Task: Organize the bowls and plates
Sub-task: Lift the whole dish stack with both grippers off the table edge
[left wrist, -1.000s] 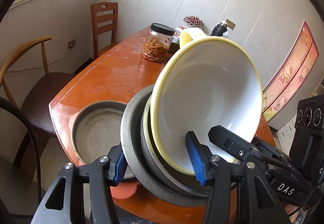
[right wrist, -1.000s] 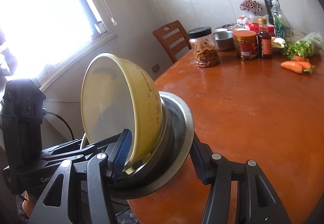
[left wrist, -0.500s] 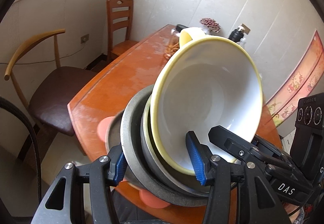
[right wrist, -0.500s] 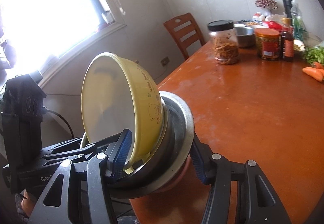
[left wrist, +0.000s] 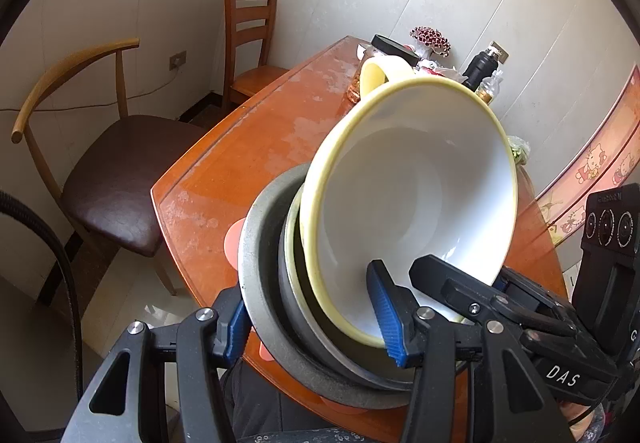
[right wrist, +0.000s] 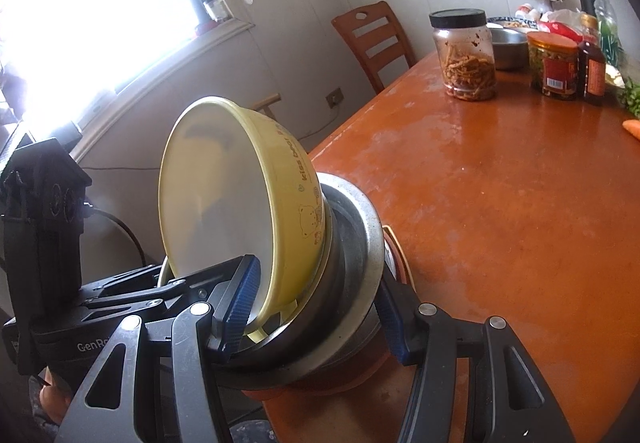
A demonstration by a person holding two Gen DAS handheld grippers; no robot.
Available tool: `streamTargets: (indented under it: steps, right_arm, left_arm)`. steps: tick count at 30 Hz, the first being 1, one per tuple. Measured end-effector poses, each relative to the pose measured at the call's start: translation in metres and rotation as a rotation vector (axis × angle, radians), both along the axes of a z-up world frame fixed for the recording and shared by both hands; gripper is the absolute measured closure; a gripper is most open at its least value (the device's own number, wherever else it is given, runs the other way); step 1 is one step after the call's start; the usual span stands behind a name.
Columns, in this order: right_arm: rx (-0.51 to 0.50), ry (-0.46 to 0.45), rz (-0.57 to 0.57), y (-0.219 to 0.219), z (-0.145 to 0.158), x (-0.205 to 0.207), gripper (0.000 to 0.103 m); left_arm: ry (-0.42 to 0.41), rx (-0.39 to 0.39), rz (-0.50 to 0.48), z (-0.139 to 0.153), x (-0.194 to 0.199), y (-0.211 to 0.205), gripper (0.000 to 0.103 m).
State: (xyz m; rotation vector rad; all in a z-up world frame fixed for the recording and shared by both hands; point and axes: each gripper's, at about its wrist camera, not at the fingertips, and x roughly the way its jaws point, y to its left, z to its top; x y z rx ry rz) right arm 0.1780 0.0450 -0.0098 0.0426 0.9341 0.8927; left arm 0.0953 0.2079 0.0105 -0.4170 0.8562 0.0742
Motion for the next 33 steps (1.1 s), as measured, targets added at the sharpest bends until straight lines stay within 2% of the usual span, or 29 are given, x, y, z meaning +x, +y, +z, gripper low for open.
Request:
streamTargets:
  steps: [7, 13, 33]
  right_arm:
    - [0.006, 0.042, -0.008, -0.006, -0.009, 0.004, 0.045]
    - [0.004, 0.037, -0.029, -0.012, -0.009, 0.005, 0.044]
    - [-0.006, 0.031, -0.036, -0.014, -0.012, 0.003, 0.044]
  left_arm:
    - [0.004, 0.009, -0.01, -0.001, 0.003, -0.008, 0.05]
    - [0.025, -0.003, -0.028, -0.006, 0.01, -0.011, 0.05]
    - [0.012, -0.007, -0.027, -0.009, 0.008, -0.011, 0.05]
